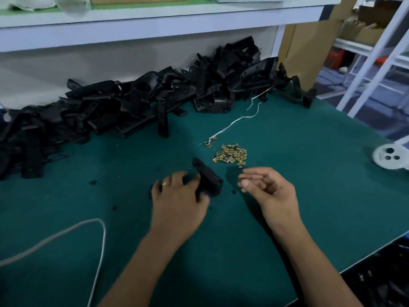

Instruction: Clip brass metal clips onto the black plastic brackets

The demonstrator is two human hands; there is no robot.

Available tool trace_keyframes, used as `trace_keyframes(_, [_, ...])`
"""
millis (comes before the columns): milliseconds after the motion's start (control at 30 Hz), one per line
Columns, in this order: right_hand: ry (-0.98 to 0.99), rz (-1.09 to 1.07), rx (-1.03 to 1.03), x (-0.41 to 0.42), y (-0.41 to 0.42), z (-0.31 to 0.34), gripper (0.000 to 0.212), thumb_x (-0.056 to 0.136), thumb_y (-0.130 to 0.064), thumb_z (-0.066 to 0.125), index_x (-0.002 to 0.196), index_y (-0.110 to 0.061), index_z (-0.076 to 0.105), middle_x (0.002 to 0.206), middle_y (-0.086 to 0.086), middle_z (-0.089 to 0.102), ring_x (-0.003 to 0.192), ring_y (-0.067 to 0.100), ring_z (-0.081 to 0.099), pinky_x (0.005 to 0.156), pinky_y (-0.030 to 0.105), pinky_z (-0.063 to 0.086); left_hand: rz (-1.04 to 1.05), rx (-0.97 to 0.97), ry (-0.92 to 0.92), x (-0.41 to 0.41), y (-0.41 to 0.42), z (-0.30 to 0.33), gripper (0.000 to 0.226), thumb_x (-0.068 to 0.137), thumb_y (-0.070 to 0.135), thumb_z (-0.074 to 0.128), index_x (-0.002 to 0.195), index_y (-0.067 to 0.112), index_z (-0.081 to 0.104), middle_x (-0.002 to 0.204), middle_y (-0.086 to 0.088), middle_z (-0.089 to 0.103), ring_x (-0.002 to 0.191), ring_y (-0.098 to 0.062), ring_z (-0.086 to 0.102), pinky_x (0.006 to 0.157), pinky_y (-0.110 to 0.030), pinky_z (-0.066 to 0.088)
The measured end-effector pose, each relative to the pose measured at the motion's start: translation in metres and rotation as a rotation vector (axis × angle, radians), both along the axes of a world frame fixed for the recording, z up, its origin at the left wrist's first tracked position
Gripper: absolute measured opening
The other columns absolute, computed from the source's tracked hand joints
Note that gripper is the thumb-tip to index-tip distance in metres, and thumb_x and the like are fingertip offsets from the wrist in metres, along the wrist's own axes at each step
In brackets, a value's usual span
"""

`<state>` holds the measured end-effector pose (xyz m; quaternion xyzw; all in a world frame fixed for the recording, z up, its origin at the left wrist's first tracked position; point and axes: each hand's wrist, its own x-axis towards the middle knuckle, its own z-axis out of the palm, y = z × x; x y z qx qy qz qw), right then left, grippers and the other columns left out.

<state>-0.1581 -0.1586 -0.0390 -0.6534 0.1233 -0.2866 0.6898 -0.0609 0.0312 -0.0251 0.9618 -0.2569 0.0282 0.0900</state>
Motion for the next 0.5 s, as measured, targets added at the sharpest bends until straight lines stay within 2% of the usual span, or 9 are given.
trace_keyframes(67, [0.005, -0.015, 0.039, 0.002, -0.001, 0.000, 0.019, 0.088, 0.002, 0.077, 0.105, -0.007, 0.075, 0.097, 0.011, 0.078, 0.088, 0.025, 0.075, 0.080, 0.026, 0.060, 0.045, -0.123, 0.025, -0.009, -0.019, -0.013, 0.069, 0.091, 0.074, 0.031, 0.142, 0.032, 0.053, 0.157, 0.003, 0.037, 0.146, -0.021, 0.031, 0.124, -0.056, 0.009])
trace_keyframes(100, [0.008, -0.016, 0.057, 0.003, -0.001, 0.000, 0.018, 0.088, 0.001, 0.077, 0.105, -0.005, 0.074, 0.096, 0.012, 0.079, 0.087, 0.025, 0.076, 0.078, 0.026, 0.060, 0.052, -0.156, 0.006, -0.011, -0.025, -0.017, 0.080, 0.087, 0.084, 0.026, 0.140, 0.029, 0.054, 0.155, 0.002, 0.039, 0.146, -0.021, 0.031, 0.124, -0.058, 0.006])
trace_keyframes(200, [0.034, 0.008, 0.107, 0.005, 0.000, 0.000, 0.022, 0.084, -0.003, 0.081, 0.104, -0.003, 0.072, 0.093, 0.015, 0.079, 0.084, 0.026, 0.077, 0.073, 0.028, 0.061, -0.006, -0.249, -0.042, -0.012, -0.030, -0.023, 0.095, 0.077, 0.098, 0.022, 0.125, 0.025, 0.059, 0.139, 0.006, 0.053, 0.137, -0.021, 0.043, 0.122, -0.064, 0.010])
trace_keyframes(333, [0.070, 0.055, 0.102, 0.004, 0.003, 0.000, 0.030, 0.077, -0.011, 0.086, 0.102, -0.005, 0.070, 0.093, 0.015, 0.080, 0.081, 0.028, 0.078, 0.069, 0.029, 0.061, -0.051, -0.338, -0.037, -0.015, -0.026, -0.026, 0.081, 0.080, 0.094, 0.032, 0.110, 0.027, 0.066, 0.121, 0.012, 0.062, 0.132, -0.016, 0.049, 0.122, -0.066, 0.008])
trace_keyframes(433, [0.121, 0.063, 0.095, 0.002, 0.001, 0.001, 0.034, 0.075, -0.013, 0.088, 0.102, -0.004, 0.068, 0.090, 0.016, 0.080, 0.079, 0.031, 0.078, 0.065, 0.030, 0.061, -0.101, -0.369, -0.028, -0.014, -0.024, -0.028, 0.055, 0.077, 0.073, 0.052, 0.108, 0.030, 0.065, 0.117, 0.016, 0.062, 0.140, -0.014, 0.044, 0.122, -0.066, 0.005])
trace_keyframes(500, [0.137, 0.055, 0.117, 0.000, -0.001, 0.003, 0.037, 0.073, -0.014, 0.089, 0.101, -0.003, 0.067, 0.087, 0.018, 0.079, 0.077, 0.031, 0.078, 0.063, 0.029, 0.060, -0.143, -0.378, -0.041, -0.013, -0.024, -0.026, 0.054, 0.076, 0.068, 0.053, 0.113, 0.030, 0.064, 0.119, 0.017, 0.062, 0.144, -0.013, 0.039, 0.122, -0.066, 0.001])
